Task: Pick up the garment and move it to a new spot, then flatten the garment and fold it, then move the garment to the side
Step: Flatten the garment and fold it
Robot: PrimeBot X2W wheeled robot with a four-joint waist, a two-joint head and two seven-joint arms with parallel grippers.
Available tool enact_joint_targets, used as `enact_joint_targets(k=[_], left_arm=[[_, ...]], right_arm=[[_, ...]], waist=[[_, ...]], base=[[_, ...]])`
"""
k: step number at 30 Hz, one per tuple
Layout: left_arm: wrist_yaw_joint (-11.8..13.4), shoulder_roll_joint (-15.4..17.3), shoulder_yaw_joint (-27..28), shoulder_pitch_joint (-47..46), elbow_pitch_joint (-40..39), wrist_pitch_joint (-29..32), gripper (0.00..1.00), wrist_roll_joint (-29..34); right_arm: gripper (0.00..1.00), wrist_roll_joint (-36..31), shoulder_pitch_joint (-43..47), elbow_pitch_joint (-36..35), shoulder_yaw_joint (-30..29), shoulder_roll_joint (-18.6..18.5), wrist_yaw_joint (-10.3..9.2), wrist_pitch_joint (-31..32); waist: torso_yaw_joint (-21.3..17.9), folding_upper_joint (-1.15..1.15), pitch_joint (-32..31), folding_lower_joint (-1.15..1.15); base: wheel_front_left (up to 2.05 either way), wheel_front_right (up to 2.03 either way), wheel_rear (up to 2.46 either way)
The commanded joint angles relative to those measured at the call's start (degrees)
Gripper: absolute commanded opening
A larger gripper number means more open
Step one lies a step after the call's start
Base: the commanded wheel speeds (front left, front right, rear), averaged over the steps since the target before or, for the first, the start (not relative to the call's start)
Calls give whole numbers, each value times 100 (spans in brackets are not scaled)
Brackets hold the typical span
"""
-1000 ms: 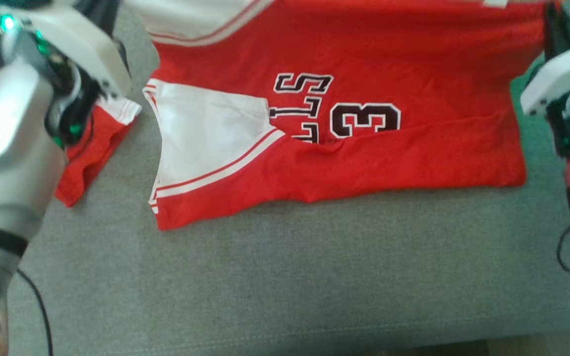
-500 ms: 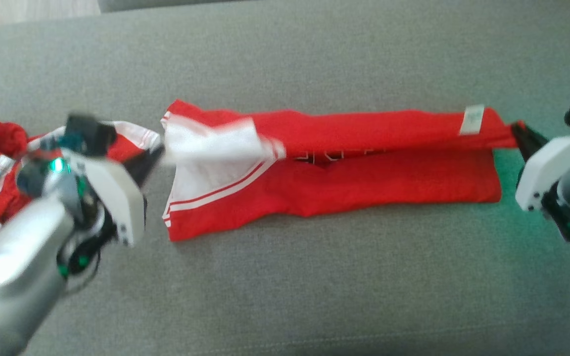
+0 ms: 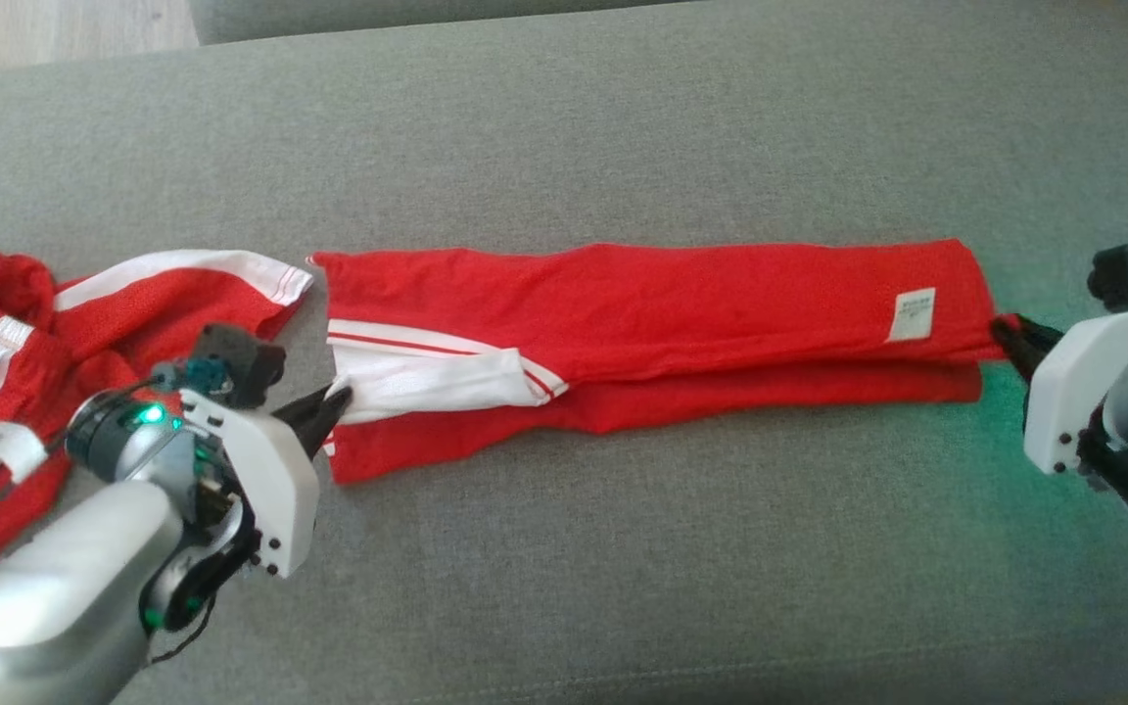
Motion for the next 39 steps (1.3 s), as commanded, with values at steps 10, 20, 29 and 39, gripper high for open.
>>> enact_joint_targets(k=[10,20,29,39], left_arm=[[482,-232,759,-158,541,-1094,100,-114],[775,-782,2371,313,223,-2360,100,-815],[302,-2009,3931,1807,-224,-2376,100,538],[-355,-2700,4737,2109,-50,-2376,100,1483]], right_arm=[[100,-269,229,-669,-1090,107,19,-169],[100,-869,631,-1400,-2024,1014,19,-1784],[100,-1476,1249,-1258,-2152,1689,19,-3031],[100,-1741,1137,-813,-2348,1876,19,-3144]], waist=[[-49,0,-124,0],[38,0,-314,0],[122,0,-407,0],[195,0,-321,0]], base=[[0,0,0],[0,0,0],[0,0,0],[0,0,0]])
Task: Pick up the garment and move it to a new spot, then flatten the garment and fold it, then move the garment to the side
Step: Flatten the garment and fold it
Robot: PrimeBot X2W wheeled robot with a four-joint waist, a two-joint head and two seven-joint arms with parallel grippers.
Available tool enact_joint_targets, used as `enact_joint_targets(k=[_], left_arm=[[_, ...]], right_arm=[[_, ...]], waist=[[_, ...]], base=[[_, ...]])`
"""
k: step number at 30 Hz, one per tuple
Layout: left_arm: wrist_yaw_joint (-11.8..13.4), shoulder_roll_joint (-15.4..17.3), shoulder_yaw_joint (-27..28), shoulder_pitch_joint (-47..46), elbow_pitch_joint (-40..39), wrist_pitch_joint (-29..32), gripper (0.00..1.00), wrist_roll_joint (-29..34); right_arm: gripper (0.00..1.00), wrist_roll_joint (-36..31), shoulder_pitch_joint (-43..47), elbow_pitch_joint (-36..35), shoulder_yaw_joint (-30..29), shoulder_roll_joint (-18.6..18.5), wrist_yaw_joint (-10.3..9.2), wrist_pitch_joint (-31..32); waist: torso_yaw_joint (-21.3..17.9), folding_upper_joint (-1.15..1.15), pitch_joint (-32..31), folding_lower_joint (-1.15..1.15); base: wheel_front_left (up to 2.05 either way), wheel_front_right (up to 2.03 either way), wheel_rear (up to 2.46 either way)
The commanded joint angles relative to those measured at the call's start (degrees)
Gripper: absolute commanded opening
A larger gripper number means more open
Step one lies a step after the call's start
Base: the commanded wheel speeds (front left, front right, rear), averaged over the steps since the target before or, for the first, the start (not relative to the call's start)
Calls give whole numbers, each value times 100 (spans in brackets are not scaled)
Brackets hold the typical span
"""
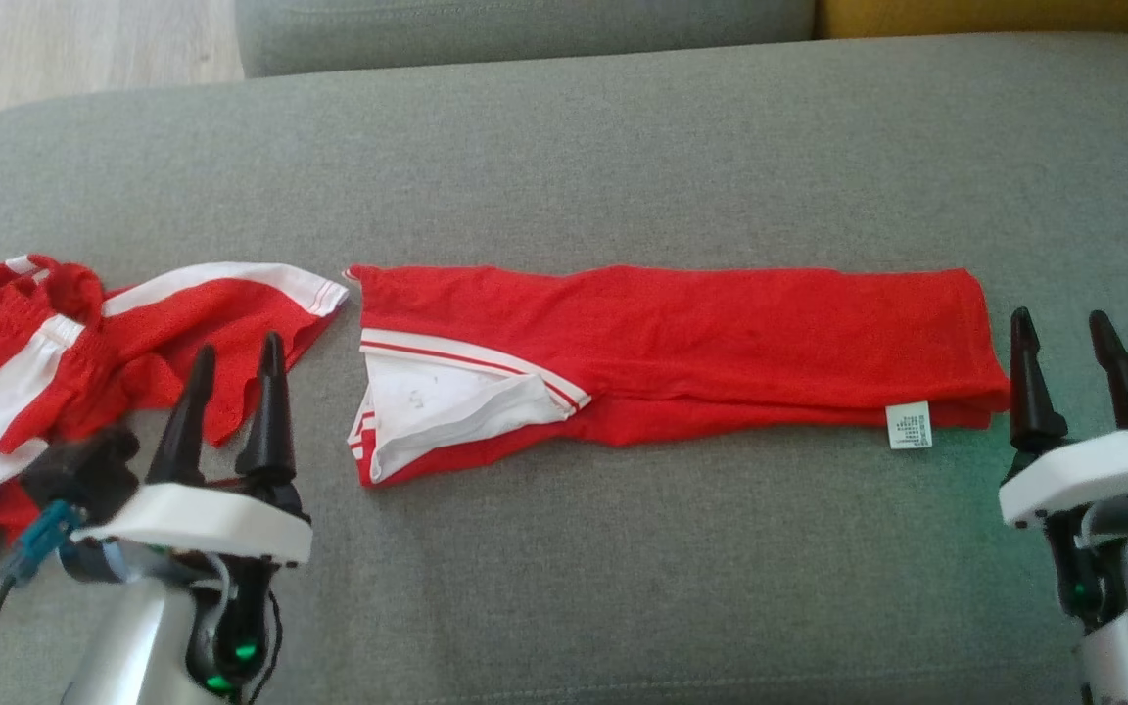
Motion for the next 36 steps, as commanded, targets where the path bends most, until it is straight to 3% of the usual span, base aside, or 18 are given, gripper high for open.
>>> enact_joint_targets(k=[1,9,17,33,34,35,36], left_arm=[[-41,49,275,-307,-160,-34,100,68],[-358,-220,515,-475,24,-34,100,457],[-525,-326,617,-812,196,-34,100,666],[-664,-425,1158,-1032,177,-35,100,858],[-669,-425,1192,-1044,168,-35,100,865],[-672,-424,1225,-1056,156,-35,100,873],[-672,-424,1225,-1056,156,-35,100,873]], right_arm=[[100,-58,-287,-130,49,-46,20,43],[100,-207,-866,600,-313,279,20,1048],[100,-233,-1364,1109,-403,229,20,1878],[100,360,-1482,1219,-211,177,20,2779],[96,420,-1475,1202,-196,184,20,2826],[35,481,-1468,1187,-180,187,20,2876],[35,481,-1468,1187,-180,187,20,2876]], waist=[[-2,0,30,0],[-24,0,406,0],[42,0,810,0],[35,0,980,0],[27,0,986,0],[20,0,993,0],[20,0,993,0]], base=[[0,0,0],[0,0,0],[0,0,0],[0,0,0],[0,0,0],[0,0,0],[0,0,0]])
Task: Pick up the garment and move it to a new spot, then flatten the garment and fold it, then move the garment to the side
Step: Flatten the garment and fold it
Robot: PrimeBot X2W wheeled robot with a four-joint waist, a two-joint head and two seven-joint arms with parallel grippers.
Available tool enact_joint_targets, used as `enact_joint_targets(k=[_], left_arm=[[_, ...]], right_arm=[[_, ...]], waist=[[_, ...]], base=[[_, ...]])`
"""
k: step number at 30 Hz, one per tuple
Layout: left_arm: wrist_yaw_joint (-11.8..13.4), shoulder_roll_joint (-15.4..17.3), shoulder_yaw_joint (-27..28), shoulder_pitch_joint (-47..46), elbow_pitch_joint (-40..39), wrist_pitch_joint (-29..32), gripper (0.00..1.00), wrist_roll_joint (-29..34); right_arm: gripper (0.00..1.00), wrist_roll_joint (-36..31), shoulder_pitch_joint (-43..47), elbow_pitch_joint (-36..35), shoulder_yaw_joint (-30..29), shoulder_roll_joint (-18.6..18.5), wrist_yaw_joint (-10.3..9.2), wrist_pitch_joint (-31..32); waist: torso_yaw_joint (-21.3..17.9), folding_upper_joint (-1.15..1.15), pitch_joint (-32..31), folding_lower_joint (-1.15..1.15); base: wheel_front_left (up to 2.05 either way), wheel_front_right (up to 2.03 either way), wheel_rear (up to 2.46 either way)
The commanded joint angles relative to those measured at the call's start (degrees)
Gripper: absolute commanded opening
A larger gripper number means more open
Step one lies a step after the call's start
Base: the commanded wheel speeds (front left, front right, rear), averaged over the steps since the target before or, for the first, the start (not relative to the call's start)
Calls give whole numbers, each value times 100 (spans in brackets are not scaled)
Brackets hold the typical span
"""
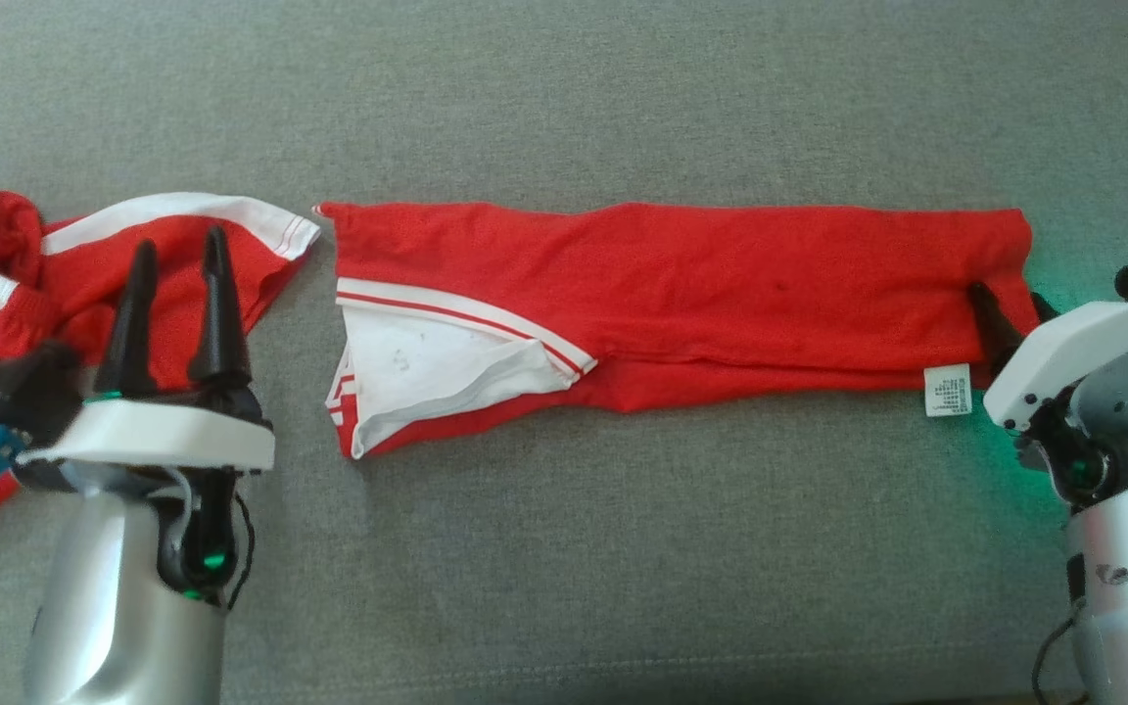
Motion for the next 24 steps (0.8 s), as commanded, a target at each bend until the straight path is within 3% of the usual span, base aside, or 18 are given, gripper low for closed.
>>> enact_joint_targets(k=[1,12,19,24], left_arm=[[-15,88,229,-233,-215,-34,100,70],[-42,54,407,-214,-224,-34,100,182],[-50,-11,407,-114,-180,-34,100,208],[-53,-70,438,-28,-164,-34,100,194]], right_arm=[[0,63,36,-69,192,14,20,114],[0,-48,88,-103,-138,-212,20,-122],[0,-1342,-73,-71,-989,-456,20,-693],[0,-2099,-206,-112,-1391,-240,20,-931]], waist=[[-10,0,7,0],[-49,0,-154,0],[-31,0,-363,0],[-3,0,-533,0]], base=[[0,0,0],[0,0,0],[0,0,0],[0,0,0]])
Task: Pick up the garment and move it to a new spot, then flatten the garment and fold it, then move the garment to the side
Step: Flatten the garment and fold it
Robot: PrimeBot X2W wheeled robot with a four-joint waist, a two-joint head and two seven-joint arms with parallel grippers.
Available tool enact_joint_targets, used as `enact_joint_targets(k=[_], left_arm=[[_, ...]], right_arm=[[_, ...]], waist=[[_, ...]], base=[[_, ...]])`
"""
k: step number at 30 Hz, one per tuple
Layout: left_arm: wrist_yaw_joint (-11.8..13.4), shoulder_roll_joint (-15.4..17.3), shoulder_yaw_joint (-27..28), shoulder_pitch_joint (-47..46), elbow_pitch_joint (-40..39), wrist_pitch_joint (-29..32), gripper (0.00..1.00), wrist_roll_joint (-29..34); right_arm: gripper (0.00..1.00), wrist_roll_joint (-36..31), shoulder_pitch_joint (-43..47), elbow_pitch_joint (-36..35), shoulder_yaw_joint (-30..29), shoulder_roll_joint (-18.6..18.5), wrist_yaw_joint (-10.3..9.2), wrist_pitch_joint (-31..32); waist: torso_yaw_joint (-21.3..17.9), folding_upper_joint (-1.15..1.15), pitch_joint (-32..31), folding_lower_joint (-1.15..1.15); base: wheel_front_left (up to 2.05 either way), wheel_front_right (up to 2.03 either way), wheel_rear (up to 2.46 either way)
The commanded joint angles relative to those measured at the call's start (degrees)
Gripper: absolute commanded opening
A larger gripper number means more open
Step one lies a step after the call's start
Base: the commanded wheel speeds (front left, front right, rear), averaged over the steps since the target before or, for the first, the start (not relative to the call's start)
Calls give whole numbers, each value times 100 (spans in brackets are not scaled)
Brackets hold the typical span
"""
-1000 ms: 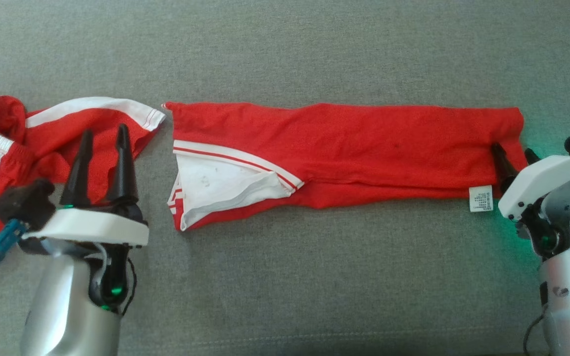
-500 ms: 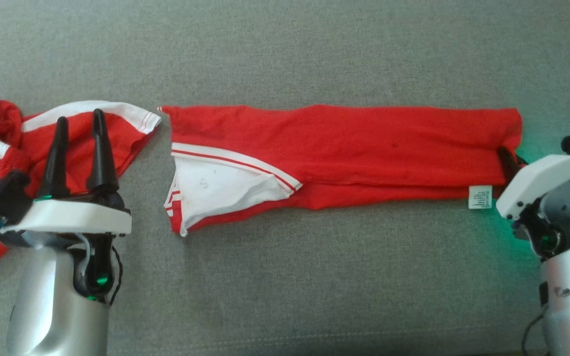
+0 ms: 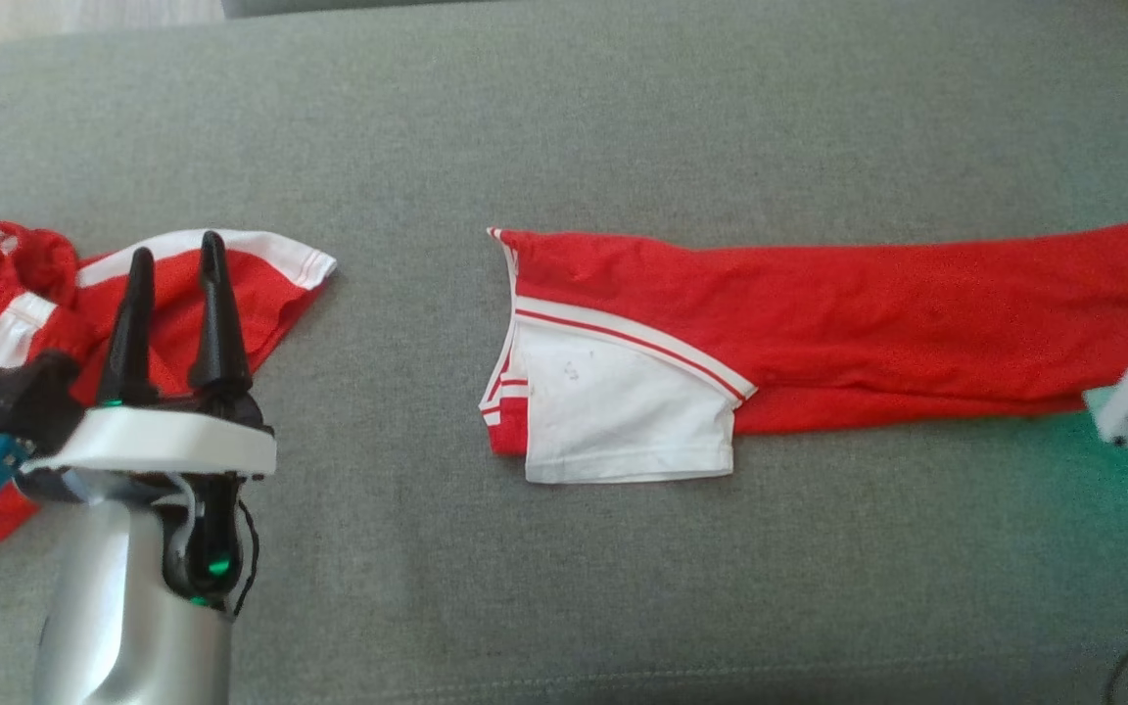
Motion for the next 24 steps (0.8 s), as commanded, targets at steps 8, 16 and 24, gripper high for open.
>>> enact_joint_targets(k=[8,16,24], left_arm=[[-34,-11,231,125,-87,-29,100,-5],[-35,-56,166,209,-48,-29,100,-71],[-21,-66,89,237,0,-29,100,-129]], right_arm=[[0,528,-329,-660,720,510,19,37],[0,1383,-51,-1674,1710,783,19,320],[0,2530,376,-2075,2718,818,19,235]], waist=[[14,0,-394,0],[116,0,-531,0],[302,0,-571,0]], base=[[0,0,0],[0,0,0],[0,0,0]])
